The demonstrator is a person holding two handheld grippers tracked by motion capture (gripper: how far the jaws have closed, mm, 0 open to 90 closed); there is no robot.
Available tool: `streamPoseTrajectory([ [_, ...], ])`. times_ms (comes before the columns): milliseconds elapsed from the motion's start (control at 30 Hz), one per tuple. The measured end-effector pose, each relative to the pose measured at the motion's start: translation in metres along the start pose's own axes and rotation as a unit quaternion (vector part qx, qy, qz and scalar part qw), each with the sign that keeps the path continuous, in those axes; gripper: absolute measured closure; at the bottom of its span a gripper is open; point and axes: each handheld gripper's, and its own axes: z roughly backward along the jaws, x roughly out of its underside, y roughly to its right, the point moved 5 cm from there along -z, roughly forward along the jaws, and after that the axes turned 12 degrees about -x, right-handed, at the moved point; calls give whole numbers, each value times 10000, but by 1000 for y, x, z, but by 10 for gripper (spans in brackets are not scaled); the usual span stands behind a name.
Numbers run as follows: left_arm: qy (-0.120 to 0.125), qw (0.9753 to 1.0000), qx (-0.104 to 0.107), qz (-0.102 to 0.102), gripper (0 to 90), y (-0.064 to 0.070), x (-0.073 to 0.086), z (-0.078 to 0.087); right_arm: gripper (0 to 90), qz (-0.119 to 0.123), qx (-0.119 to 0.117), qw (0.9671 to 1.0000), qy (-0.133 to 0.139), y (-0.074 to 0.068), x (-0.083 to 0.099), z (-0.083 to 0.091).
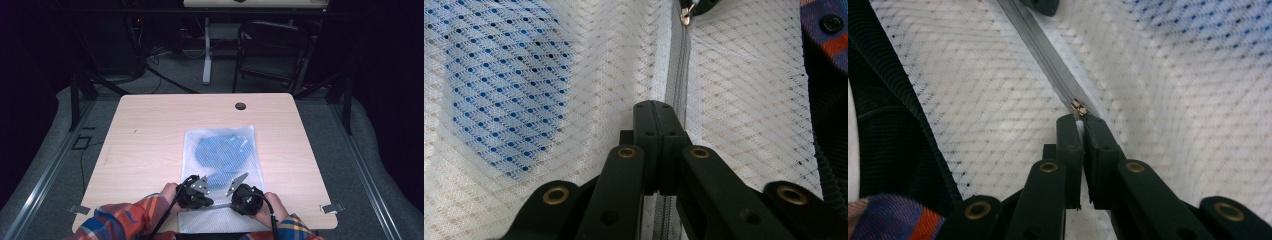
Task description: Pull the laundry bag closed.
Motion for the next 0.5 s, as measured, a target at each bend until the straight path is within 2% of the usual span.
streamPoseTrajectory([
  [67, 1, 10000, 14, 9, 900, 0, 0, 0, 870, -10, 49, 10000, -62, 2, 3, 3],
  [167, -37, 10000, 9, -11, 900, 0, 0, 0, 870, -93, 34, 9999, 28, 3, 6, 5],
  [267, 25, 10000, 24, 42, 900, 0, 0, 0, 869, -46, 91, 9999, 16, 3, 5, 6],
  [400, 32, 10000, -67, 10, 900, 1, -2, 0, 868, -64, 102, 9999, 28, 3, 5, 6],
  [433, 91, 9998, -140, 73, 900, 1, -6, 1, 867, -80, 95, 9999, 40, 3, 4, 6],
  [500, 236, 9996, -92, 136, 900, 2, -12, 0, 867, -79, 97, 9999, 52, 3, 4, 7],
])
